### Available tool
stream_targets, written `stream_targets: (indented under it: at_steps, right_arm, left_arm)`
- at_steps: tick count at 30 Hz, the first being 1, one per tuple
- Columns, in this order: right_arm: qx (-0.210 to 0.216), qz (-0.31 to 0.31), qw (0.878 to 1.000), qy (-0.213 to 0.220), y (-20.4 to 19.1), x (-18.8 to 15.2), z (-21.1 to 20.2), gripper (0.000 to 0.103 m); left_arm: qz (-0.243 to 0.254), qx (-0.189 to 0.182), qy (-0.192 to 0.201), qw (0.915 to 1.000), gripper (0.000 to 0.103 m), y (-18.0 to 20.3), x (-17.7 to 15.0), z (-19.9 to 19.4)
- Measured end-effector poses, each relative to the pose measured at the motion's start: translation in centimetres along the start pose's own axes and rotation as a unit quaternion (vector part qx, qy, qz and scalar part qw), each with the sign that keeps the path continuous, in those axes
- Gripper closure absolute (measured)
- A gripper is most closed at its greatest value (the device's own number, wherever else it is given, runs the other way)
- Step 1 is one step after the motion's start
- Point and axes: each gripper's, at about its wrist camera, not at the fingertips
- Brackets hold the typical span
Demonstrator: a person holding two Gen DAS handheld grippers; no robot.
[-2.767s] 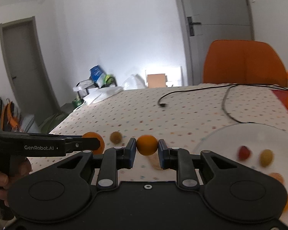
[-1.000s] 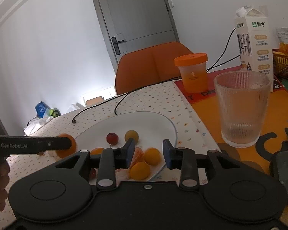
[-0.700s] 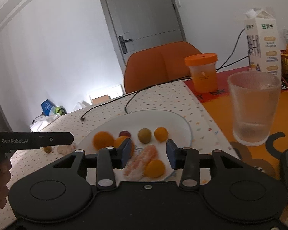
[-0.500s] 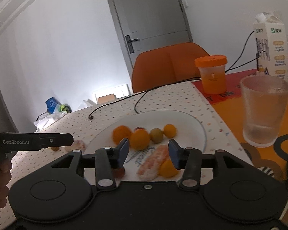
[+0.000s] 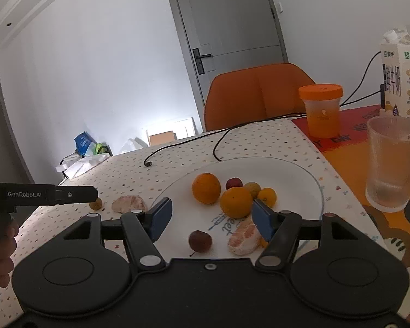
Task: Organize fruits
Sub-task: 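Move the left tool to the small brown fruit while the right tool approaches the peeled tangerine half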
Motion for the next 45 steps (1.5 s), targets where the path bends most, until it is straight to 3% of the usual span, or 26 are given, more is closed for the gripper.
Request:
stream_targets:
  at_steps: [20,30,34,45]
  right_arm:
    - [0.071,-0.07,0.995,-0.014,-6.7,2.1,3.1,0.039]
    - [0.092,-0.094,0.99,-0.046,-8.8,2.8,6.2,0.043]
    - [0.101,-0.114,0.986,-0.07,-9.6,2.8,7.5,0.052]
    - [0.1,-0.143,0.979,-0.108,-10.9,2.6,11.1,0.05]
  left_arm:
    - [-0.049,0.047,0.006,0.9977,0.049,-6.5,0.1,-1.3]
    - [-0.064,0.058,0.002,0.9963,0.049,-8.4,0.2,-0.3]
    - [-0.071,0.064,-0.003,0.9954,0.049,-9.2,0.2,0.3]
    - [-0.073,0.059,-0.021,0.9953,0.054,-10.1,0.4,2.5]
Point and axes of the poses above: each gripper's, at about its wrist camera, not at the fingertips, and z roughly the way its jaws point, y to its right, x to its top, and after that the axes turned 5 degrees about -y, right-handed
